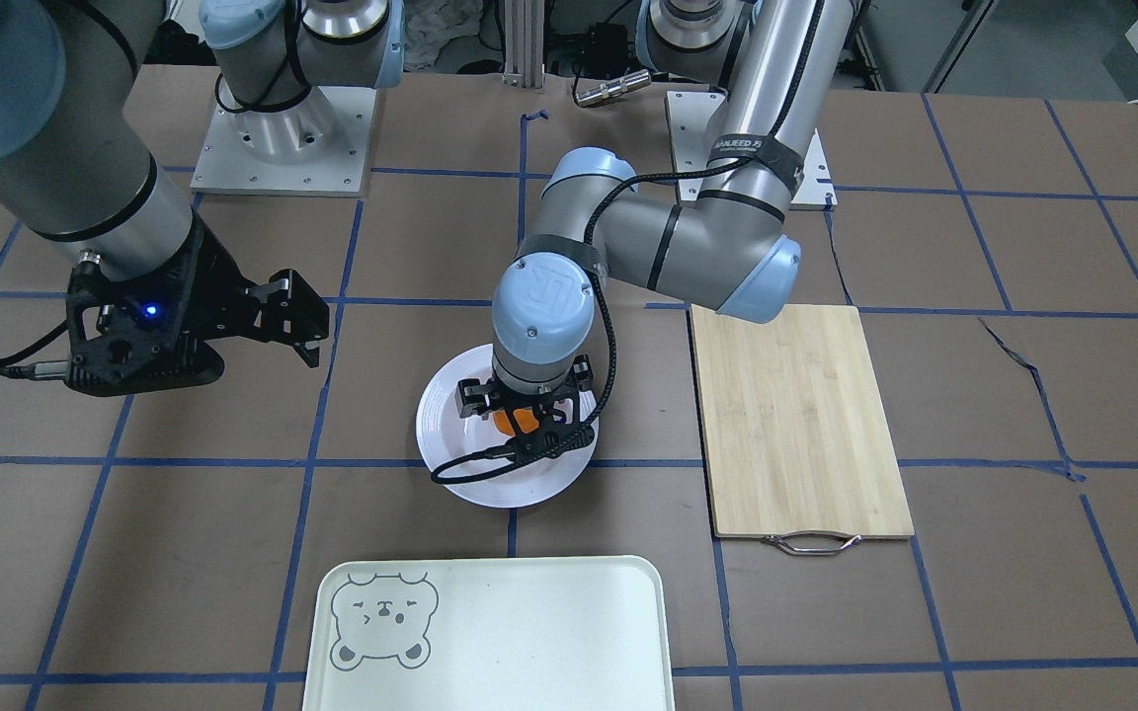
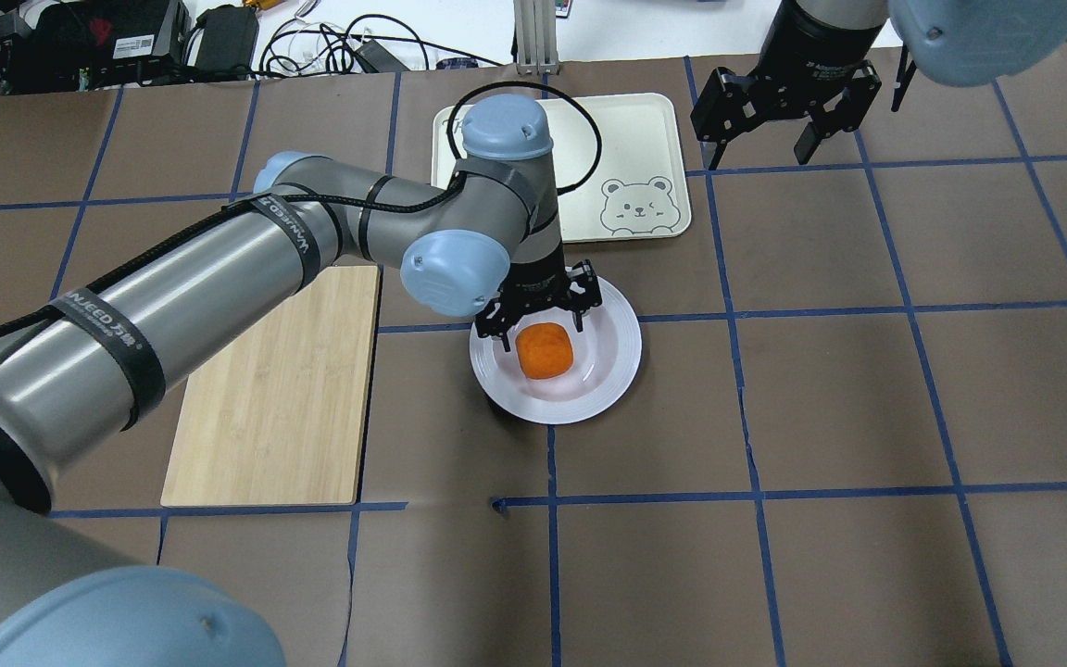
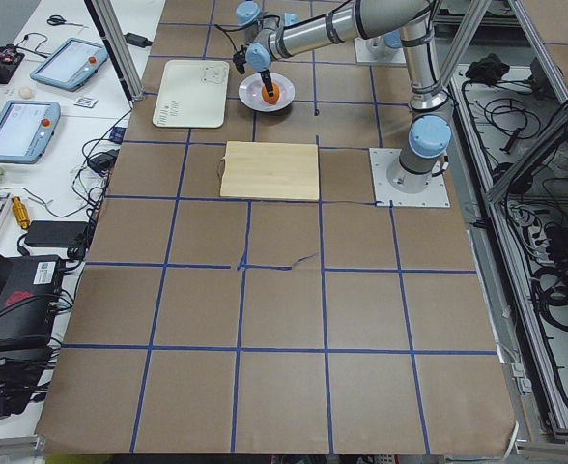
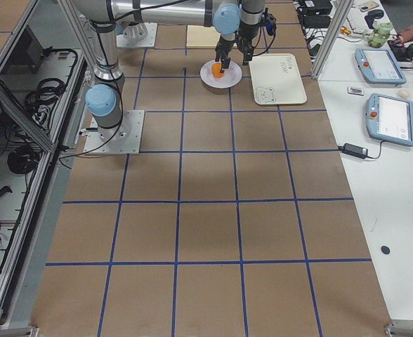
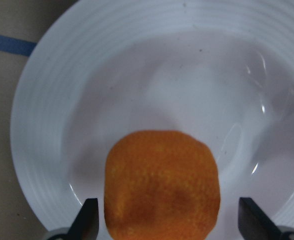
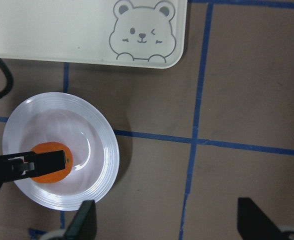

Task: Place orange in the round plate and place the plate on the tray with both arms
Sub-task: 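Open the left gripper to drop the orange into the bowl, then raise the left gripper away while the right gripper reaches to the bowl rim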

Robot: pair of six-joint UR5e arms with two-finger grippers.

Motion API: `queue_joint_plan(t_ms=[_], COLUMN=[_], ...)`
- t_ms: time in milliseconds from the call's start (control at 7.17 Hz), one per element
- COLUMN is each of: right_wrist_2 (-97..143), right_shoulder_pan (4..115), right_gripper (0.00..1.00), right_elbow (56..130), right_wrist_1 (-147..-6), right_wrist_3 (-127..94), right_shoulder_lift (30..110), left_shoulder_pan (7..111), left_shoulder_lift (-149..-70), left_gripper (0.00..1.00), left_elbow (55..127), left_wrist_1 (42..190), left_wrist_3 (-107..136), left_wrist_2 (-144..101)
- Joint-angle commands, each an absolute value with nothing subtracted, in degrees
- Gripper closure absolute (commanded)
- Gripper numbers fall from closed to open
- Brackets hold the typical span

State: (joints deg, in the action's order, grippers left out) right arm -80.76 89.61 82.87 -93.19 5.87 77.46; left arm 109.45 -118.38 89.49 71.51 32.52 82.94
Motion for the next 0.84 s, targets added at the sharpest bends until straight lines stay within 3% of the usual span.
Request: queue_joint_plan(t_ms=[0, 419, 698], right_wrist_2=[-69.7, -63.6, -57.9], right_shoulder_pan=[88.9, 89.3, 89.4], right_gripper=[0.00, 0.00, 0.00], right_elbow=[91.2, 113.6, 118.2], right_wrist_1=[-97.6, -125.6, -134.9], right_wrist_3=[5.4, 0.8, -1.0], right_shoulder_lift=[76.7, 76.6, 73.6], left_shoulder_pan=[103.1, 92.5, 92.9], left_shoulder_lift=[-113.2, -104.4, -98.2], left_gripper=[0.00, 0.00, 0.00], left_elbow=[82.4, 80.0, 80.5], left_wrist_1=[85.9, 95.9, 89.8], left_wrist_3=[19.7, 2.9, 1.1], left_wrist_2=[83.3, 83.5, 84.4])
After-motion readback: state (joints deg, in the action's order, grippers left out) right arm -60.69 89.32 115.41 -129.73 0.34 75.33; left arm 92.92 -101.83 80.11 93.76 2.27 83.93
